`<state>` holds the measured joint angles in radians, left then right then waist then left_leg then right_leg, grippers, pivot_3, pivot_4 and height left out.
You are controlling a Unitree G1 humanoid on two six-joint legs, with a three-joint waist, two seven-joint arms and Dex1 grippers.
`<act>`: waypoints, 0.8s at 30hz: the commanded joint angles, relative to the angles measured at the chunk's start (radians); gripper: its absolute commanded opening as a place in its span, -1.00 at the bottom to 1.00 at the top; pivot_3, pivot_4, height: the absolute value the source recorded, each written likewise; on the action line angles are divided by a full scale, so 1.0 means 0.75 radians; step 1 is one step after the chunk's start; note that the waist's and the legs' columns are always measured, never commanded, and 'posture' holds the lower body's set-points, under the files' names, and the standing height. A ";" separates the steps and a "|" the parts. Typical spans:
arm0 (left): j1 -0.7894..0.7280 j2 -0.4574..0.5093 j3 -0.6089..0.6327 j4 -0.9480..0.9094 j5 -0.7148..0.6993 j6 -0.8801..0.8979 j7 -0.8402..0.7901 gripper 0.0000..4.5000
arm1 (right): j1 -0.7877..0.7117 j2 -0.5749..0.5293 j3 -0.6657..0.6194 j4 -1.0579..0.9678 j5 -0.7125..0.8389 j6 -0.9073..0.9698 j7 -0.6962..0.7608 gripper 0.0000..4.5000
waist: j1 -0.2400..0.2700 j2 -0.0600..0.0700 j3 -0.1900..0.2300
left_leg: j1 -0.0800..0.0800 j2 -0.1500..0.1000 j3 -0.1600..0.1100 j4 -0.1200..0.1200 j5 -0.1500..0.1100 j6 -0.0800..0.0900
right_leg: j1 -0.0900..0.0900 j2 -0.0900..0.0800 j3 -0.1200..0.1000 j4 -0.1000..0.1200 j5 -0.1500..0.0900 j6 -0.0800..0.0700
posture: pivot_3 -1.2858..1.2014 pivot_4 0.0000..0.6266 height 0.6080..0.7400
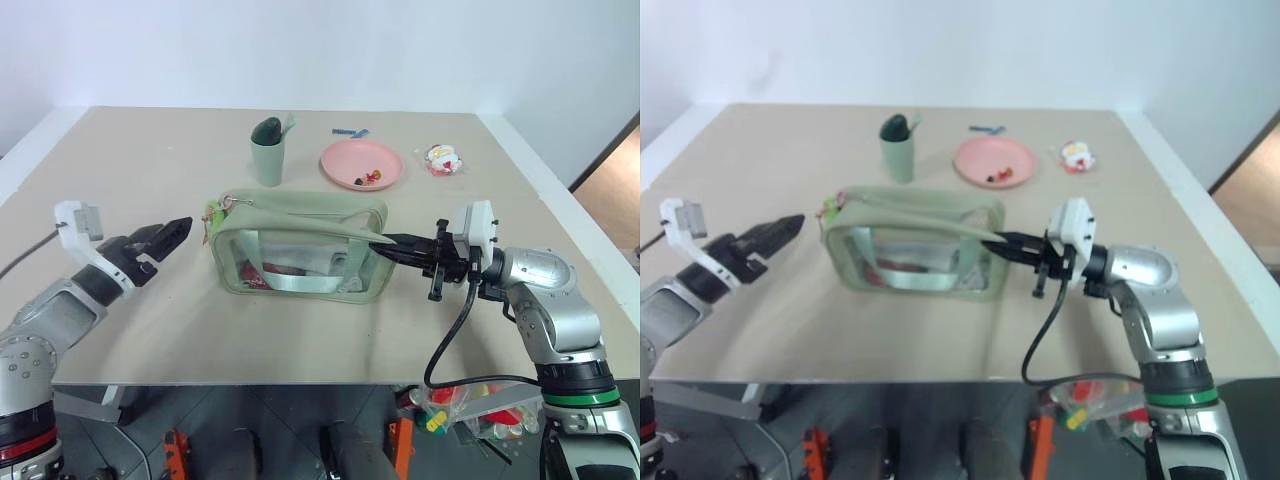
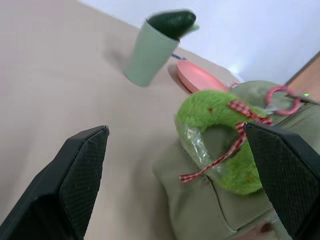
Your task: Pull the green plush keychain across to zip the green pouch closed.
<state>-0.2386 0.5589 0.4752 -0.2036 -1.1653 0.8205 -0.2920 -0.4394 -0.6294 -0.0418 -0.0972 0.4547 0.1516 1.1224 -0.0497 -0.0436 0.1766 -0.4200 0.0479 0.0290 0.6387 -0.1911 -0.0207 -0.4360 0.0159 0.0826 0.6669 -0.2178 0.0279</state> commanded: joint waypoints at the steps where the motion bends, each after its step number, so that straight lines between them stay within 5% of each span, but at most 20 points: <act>1: -0.057 -0.003 0.023 0.075 -0.071 0.035 -0.033 1.00 | 0.005 -0.007 -0.015 -0.084 0.022 0.013 -0.018 -1.00 | 0.000 0.000 0.000 | 0.000 0.000 -0.001 0.000 0.000 0.000 | 0.000 0.001 0.000 0.000 0.000 -0.001 | 0.03 -0.52 1.00; 19: -0.332 -0.011 -0.143 0.605 0.150 0.098 -0.418 1.00 | 0.011 -0.025 -0.021 -0.086 0.006 0.006 -0.028 -1.00 | 0.002 0.000 0.000 | -0.001 0.001 -0.002 0.000 0.000 0.000 | -0.001 0.002 -0.001 0.000 0.001 -0.002 | 0.03 -0.52 1.00; 24: -0.400 -0.053 -0.126 0.666 0.177 0.085 -0.469 0.33 | 0.013 -0.030 -0.021 -0.082 -0.002 0.003 -0.032 -1.00 | 0.002 0.000 0.000 | -0.001 0.000 -0.002 0.000 0.000 0.000 | 0.000 0.001 -0.001 0.000 0.001 -0.001 | 0.03 -0.52 1.00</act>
<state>-0.5138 0.5169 0.3645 0.3043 -1.0335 0.8947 -0.6174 -0.4293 -0.6386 -0.0420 -0.1261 0.4491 0.1640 1.1015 -0.0483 -0.0437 0.1766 -0.4209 0.0481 0.0278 0.6385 -0.1909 -0.0209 -0.4365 0.0169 0.0817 0.6668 -0.2168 0.0269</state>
